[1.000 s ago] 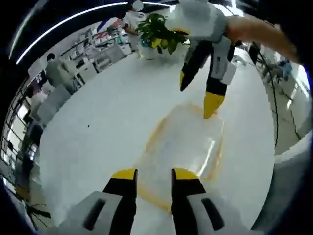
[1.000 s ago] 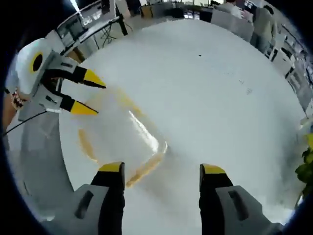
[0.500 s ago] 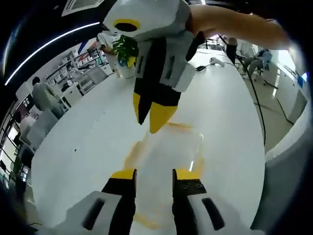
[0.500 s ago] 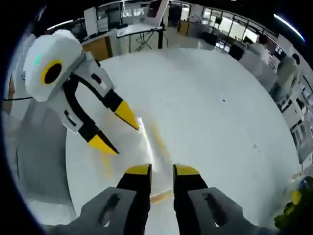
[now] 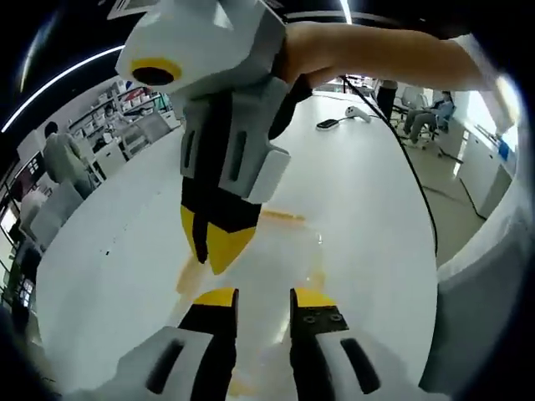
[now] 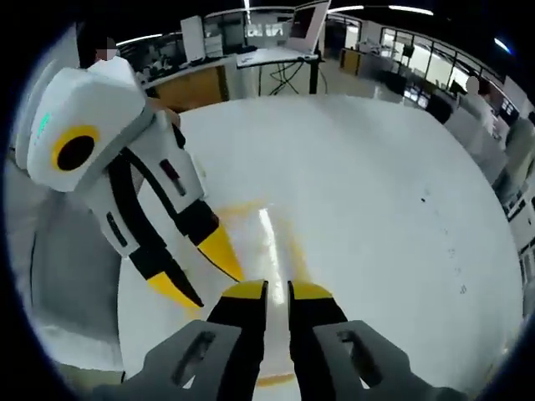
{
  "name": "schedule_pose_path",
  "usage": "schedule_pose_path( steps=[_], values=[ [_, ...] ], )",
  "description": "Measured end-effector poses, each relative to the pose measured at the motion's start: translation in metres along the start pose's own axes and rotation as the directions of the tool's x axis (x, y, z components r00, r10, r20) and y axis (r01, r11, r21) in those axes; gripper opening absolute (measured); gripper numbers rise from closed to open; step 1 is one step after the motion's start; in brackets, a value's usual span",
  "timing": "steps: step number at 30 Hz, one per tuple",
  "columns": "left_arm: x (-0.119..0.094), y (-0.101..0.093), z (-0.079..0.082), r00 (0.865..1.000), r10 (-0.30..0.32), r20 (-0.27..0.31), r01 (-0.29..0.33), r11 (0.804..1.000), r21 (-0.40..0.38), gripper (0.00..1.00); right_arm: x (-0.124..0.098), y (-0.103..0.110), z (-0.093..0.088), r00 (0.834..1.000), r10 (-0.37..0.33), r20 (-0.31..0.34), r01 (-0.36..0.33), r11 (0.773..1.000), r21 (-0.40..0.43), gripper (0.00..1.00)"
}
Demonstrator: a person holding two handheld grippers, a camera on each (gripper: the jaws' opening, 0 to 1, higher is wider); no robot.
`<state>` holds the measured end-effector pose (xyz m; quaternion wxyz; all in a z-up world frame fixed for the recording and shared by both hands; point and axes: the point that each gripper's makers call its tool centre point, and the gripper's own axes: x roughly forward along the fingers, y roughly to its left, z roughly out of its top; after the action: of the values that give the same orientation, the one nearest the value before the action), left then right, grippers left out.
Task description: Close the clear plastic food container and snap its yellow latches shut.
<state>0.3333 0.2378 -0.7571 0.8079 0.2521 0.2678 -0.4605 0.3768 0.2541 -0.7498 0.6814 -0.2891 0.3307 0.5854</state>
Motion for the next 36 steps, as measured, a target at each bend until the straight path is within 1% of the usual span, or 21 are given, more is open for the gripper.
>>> schedule_pose_path(
  steps=[2, 4, 6, 10, 11, 12, 14, 15, 17, 18, 21, 22, 23, 24, 25, 27, 29, 30, 33, 34, 36],
  values=[
    [-0.001, 0.002, -0.001, 1.0, -0.012, 0.004, 0.012, 1.0, -0.023, 0.18, -0.001, -0.001, 0.006, 1.0, 0.007, 0.014, -0.007, 1.0, -0.008, 0.16],
    [-0.002, 0.003, -0.002, 1.0, -0.016, 0.002, 0.016, 0.999, -0.04, 0.21, 0.001, 0.002, 0.008, 0.999, 0.043, 0.016, -0.042, 0.999, -0.01, 0.2],
    [-0.003, 0.003, -0.004, 1.0, -0.017, 0.005, 0.017, 0.999, -0.049, 0.22, 0.004, 0.003, 0.006, 0.998, 0.058, -0.007, -0.058, 0.998, -0.016, 0.22],
    [-0.004, 0.001, -0.006, 1.0, -0.027, 0.001, 0.027, 0.999, -0.046, 0.23, 0.012, 0.003, -0.01, 0.991, 0.084, -0.103, -0.09, 0.994, -0.063, 0.27],
    [-0.005, 0.002, -0.007, 1.0, -0.029, -0.002, 0.029, 0.998, -0.047, 0.24, 0.015, 0.002, -0.009, 0.992, 0.077, -0.095, -0.084, 0.994, -0.069, 0.29],
    [-0.005, 0.002, -0.009, 1.0, -0.029, -0.01, 0.028, 0.999, -0.043, 0.25, 0.016, 0.001, -0.01, 0.991, 0.079, -0.104, -0.086, 0.994, -0.067, 0.32],
    [-0.005, 0.002, -0.01, 0.999, -0.031, -0.015, 0.031, 0.999, -0.032, 0.25, 0.018, 0.002, -0.011, 0.989, 0.095, -0.115, -0.101, 0.993, -0.054, 0.35],
    [-0.006, 0.002, -0.01, 0.999, -0.033, -0.011, 0.033, 0.999, -0.038, 0.25, 0.017, 0.002, -0.009, 0.989, 0.107, -0.104, -0.112, 0.993, -0.04, 0.35],
    [-0.005, 0.002, -0.009, 0.999, -0.034, -0.009, 0.033, 0.999, -0.04, 0.25, 0.019, 0.002, -0.011, 0.986, 0.127, -0.11, -0.128, 0.992, -0.005, 0.37],
    [-0.005, 0.002, -0.009, 0.999, -0.034, -0.007, 0.033, 0.999, -0.038, 0.25, 0.019, 0.005, -0.01, 0.981, 0.163, -0.102, -0.161, 0.987, 0.025, 0.35],
    [-0.005, 0.0, -0.008, 0.999, -0.039, 0.0, 0.039, 0.999, -0.026, 0.25, 0.019, 0.003, -0.013, 0.979, 0.173, -0.107, -0.166, 0.984, 0.066, 0.36],
    [-0.005, -0.004, -0.006, 0.998, -0.059, 0.012, 0.059, 0.998, -0.024, 0.26, 0.021, -0.001, -0.013, 0.978, 0.181, -0.104, -0.174, 0.982, 0.077, 0.36],
    [-0.005, -0.008, -0.006, 0.997, -0.074, 0.015, 0.074, 0.997, -0.015, 0.31, 0.021, -0.002, -0.014, 0.977, 0.187, -0.103, -0.178, 0.98, 0.086, 0.37],
    [-0.004, -0.013, -0.003, 0.995, -0.092, 0.035, 0.091, 0.996, 0.017, 0.34, 0.021, -0.001, -0.014, 0.976, 0.194, -0.103, -0.183, 0.978, 0.102, 0.37],
    [-0.004, -0.016, -0.003, 0.994, -0.099, 0.04, 0.098, 0.994, 0.039, 0.37, 0.021, -0.002, -0.015, 0.975, 0.196, -0.104, -0.185, 0.976, 0.112, 0.37],
    [-0.004, -0.018, -0.006, 0.996, -0.081, 0.022, 0.079, 0.993, 0.082, 0.38, 0.021, -0.001, -0.016, 0.974, 0.204, -0.102, -0.192, 0.974, 0.118, 0.38],
    [-0.005, -0.018, -0.005, 0.997, -0.071, 0.028, 0.068, 0.993, 0.101, 0.37, 0.022, -0.001, -0.015, 0.972, 0.212, -0.1, -0.2, 0.973, 0.113, 0.37],
    [-0.006, -0.016, -0.004, 0.998, -0.059, 0.036, 0.055, 0.993, 0.105, 0.35, 0.021, 0.003, -0.015, 0.972, 0.213, -0.1, -0.202, 0.973, 0.111, 0.37],
    [-0.013, -0.011, 0.003, 0.996, -0.028, 0.085, 0.021, 0.996, 0.089, 0.27, 0.021, 0.003, -0.015, 0.971, 0.219, -0.101, -0.21, 0.973, 0.094, 0.37],
    [-0.015, -0.012, 0.005, 0.995, -0.033, 0.095, 0.025, 0.996, 0.086, 0.24, 0.021, 0.006, -0.015, 0.97, 0.22, -0.1, -0.212, 0.973, 0.086, 0.37],
    [-0.015, -0.016, 0.005, 0.994, -0.052, 0.098, 0.043, 0.994, 0.097, 0.23, 0.021, 0.006, -0.014, 0.969, 0.224, -0.105, -0.217, 0.973, 0.078, 0.37]
  ],
)
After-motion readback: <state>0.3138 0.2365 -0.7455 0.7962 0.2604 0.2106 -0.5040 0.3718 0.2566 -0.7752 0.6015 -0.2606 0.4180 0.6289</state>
